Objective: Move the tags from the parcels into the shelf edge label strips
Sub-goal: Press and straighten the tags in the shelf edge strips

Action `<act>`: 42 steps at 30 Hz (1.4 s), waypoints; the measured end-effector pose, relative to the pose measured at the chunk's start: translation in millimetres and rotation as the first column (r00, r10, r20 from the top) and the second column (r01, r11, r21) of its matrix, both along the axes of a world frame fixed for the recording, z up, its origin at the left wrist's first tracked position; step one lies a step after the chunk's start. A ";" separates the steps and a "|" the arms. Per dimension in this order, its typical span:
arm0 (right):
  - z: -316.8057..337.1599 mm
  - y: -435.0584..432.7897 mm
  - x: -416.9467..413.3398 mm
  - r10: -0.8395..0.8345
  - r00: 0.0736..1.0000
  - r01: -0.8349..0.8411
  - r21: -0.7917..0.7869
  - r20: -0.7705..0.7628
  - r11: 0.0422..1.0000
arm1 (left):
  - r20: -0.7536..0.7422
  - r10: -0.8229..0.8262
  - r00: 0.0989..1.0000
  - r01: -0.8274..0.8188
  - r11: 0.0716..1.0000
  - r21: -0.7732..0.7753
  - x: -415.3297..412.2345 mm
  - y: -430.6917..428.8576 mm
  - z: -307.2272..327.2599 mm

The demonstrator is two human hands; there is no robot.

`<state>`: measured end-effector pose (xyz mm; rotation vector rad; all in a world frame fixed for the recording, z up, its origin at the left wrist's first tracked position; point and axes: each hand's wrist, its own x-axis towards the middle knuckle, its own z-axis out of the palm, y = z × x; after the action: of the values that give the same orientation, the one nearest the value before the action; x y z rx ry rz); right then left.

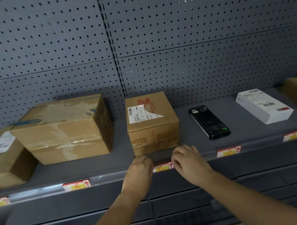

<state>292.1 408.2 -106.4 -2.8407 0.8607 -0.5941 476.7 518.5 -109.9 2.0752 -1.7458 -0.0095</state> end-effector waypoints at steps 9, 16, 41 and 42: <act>9.5 1.0 -4.5 0.008 0.999 -0.011 0.067 0.047 0.998 | 0.005 0.001 1.000 -0.001 0.999 -0.051 -7.7 3.3 14.3; 30.9 -9.5 -47.5 -0.100 0.994 0.095 0.090 0.053 0.991 | 0.035 -0.156 0.987 0.160 0.975 -0.152 -60.4 -32.8 42.3; 21.5 -122.5 -219.1 -0.047 0.997 0.041 0.111 0.056 0.993 | 0.147 0.152 0.977 -0.158 0.987 0.024 -225.7 -123.7 17.8; 20.5 -122.7 -217.1 -0.048 0.997 0.042 0.108 0.052 0.993 | 0.156 0.157 0.975 -0.164 0.986 0.031 -225.0 -124.5 17.3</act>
<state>75.0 285.6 -85.9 -2.7036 0.9208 -0.6090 251.7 394.0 -92.6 2.2975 -1.6707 0.1643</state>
